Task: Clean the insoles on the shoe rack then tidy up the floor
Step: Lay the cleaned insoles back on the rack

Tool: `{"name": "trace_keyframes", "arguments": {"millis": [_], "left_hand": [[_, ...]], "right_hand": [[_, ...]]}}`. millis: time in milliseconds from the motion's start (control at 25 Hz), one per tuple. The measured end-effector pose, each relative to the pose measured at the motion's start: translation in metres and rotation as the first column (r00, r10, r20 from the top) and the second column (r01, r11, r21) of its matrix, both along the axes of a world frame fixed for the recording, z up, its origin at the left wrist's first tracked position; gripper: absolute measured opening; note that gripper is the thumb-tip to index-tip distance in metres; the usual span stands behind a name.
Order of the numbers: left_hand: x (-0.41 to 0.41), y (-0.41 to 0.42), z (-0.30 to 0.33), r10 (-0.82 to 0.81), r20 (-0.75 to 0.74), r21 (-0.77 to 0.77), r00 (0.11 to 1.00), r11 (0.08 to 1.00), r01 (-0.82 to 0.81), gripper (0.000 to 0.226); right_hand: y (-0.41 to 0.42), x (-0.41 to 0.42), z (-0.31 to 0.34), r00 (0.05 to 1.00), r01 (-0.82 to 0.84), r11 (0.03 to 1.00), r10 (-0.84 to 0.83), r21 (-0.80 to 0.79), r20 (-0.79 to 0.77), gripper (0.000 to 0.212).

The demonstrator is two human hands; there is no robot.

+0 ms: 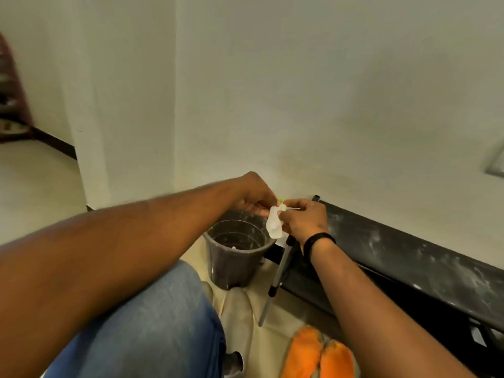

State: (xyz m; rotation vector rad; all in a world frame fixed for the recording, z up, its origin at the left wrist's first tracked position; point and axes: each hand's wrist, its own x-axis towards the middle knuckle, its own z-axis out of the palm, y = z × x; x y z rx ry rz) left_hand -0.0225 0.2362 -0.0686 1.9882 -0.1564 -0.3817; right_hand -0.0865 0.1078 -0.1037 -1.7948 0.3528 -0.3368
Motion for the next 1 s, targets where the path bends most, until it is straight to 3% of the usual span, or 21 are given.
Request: {"name": "trace_keyframes", "arguments": {"millis": [160,280,440,600,720,840,1000], "left_hand": [[0.041,0.021,-0.037,0.137,-0.117,-0.050,0.984,0.988,-0.144,0.019],[0.073,0.032,-0.069,0.206,-0.195,-0.077,0.959,0.971,-0.225,0.017],[0.103,0.036,-0.114,0.329,-0.200,-0.159,0.923,0.918,-0.362,0.024],[0.110,0.033,-0.138,0.370,-0.127,-0.027,0.920,0.926,-0.376,0.031],[0.103,0.028,-0.129,0.241,-0.045,0.101,0.970,0.967,-0.235,0.023],[0.075,0.015,-0.101,-0.032,-0.078,0.256,0.996,0.965,0.051,0.016],[0.010,-0.035,-0.077,-0.418,-0.247,0.433,0.874,0.759,0.485,0.019]], "right_hand": [[0.032,0.062,-0.031,0.997,0.024,0.979,-0.039,-0.201,-0.069,0.014],[0.050,0.095,-0.056,0.991,0.025,0.978,-0.052,-0.207,-0.125,0.014],[0.052,0.123,-0.072,0.979,-0.060,0.987,0.029,-0.149,-0.202,0.030],[0.045,0.131,-0.084,0.976,-0.081,0.986,0.049,-0.144,-0.213,0.041],[0.042,0.114,-0.084,0.980,-0.105,0.987,0.083,-0.118,-0.178,0.044],[0.028,0.069,-0.074,0.978,-0.183,0.980,0.173,-0.080,-0.116,0.033],[-0.023,-0.029,-0.085,0.978,-0.157,0.969,0.179,0.189,-0.106,0.028]]}}
